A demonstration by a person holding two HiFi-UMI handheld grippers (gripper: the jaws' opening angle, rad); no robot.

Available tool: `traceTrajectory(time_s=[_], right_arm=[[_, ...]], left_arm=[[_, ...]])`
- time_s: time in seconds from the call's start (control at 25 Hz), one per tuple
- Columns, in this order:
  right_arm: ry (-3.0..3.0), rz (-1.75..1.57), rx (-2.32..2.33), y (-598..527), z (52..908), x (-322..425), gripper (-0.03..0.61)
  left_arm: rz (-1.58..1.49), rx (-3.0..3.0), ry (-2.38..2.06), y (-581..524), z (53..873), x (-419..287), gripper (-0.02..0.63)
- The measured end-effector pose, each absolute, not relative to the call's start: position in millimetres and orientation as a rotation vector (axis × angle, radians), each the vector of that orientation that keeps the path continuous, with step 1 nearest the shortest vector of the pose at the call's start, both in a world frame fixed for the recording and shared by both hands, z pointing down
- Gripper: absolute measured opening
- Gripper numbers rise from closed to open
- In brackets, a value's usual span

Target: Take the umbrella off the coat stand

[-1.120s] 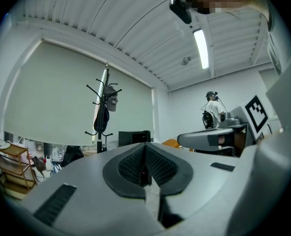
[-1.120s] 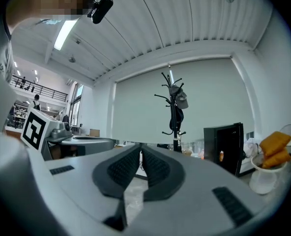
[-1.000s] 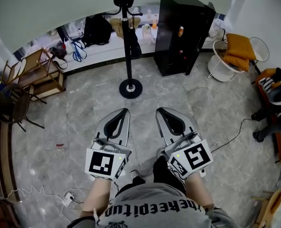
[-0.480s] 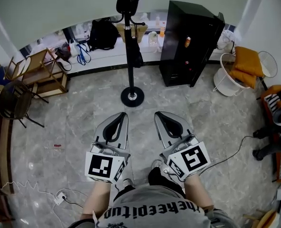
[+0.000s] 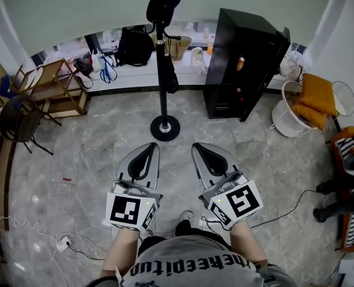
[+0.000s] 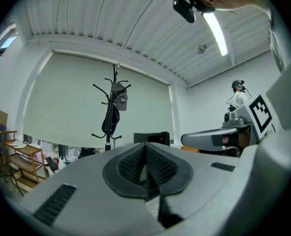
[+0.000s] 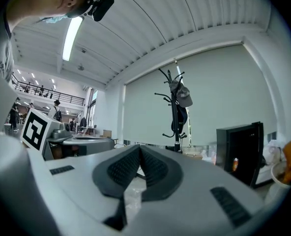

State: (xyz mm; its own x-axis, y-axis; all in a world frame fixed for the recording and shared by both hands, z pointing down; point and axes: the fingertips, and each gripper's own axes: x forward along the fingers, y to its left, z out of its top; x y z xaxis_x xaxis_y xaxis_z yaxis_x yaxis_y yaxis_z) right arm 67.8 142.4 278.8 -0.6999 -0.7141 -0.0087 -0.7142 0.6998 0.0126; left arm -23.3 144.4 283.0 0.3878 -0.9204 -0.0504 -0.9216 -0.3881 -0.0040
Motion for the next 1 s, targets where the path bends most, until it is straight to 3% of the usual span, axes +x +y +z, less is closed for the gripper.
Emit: traceTrajectory(time_s=[1.0], right_arm=[[2.889, -0.062, -1.150, 96, 291, 101, 0.012]], left_arm=[[0.003, -2.542, 1.773, 103, 285, 8, 0.015]])
